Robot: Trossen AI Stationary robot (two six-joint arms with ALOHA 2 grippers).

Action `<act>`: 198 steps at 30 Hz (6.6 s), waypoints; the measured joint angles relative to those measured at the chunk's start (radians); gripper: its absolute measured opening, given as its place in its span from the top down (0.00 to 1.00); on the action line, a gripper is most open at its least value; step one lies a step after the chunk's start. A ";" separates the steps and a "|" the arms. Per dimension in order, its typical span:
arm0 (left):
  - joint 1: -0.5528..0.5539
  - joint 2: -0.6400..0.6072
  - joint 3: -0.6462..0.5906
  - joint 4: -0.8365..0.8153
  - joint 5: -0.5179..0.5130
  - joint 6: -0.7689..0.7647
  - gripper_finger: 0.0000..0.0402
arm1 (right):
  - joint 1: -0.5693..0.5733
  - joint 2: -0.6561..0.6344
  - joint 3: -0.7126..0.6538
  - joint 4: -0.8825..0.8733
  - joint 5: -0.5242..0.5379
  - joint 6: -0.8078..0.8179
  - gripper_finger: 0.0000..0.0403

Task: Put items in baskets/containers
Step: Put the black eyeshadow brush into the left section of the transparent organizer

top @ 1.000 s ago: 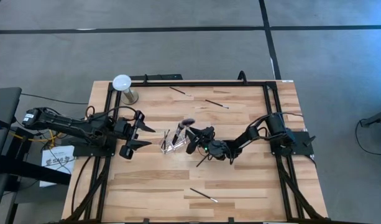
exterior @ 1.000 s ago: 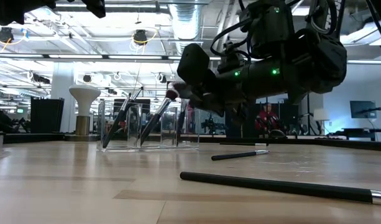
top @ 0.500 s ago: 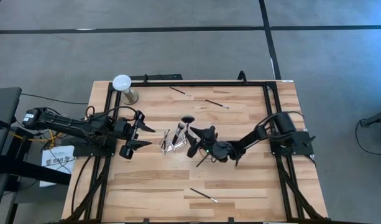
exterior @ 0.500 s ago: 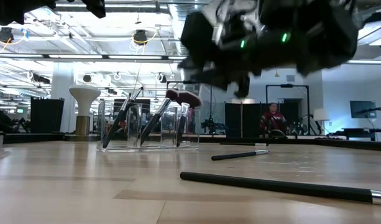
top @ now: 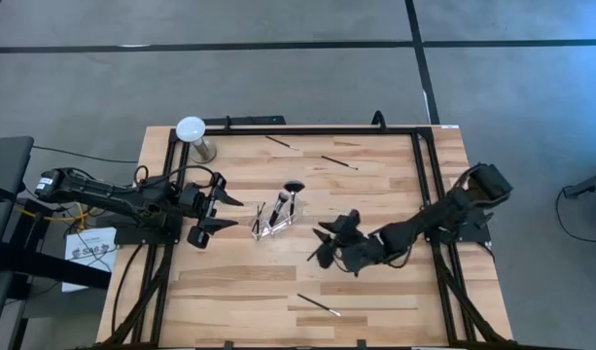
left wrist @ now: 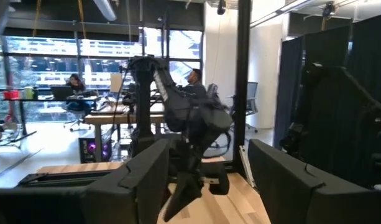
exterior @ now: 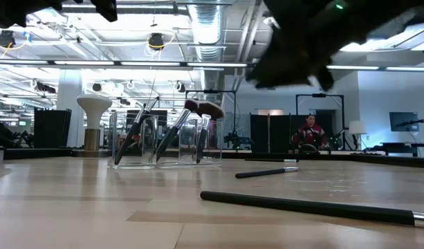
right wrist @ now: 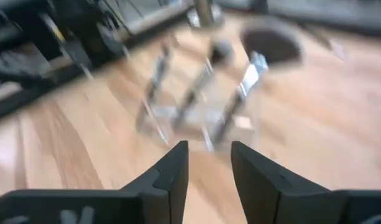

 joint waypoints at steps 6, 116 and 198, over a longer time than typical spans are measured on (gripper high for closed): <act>0.000 0.005 0.000 -0.016 -0.077 0.000 0.46 | 0.060 0.009 -0.001 -0.205 -0.007 0.172 0.73; 0.291 0.084 -0.001 -0.041 -0.043 -0.128 0.46 | -1.088 0.217 0.242 -0.624 -0.869 -1.107 0.76; 0.191 0.760 0.406 -0.019 0.204 -0.729 0.36 | 0.129 -0.009 0.240 -0.530 0.530 -1.701 1.00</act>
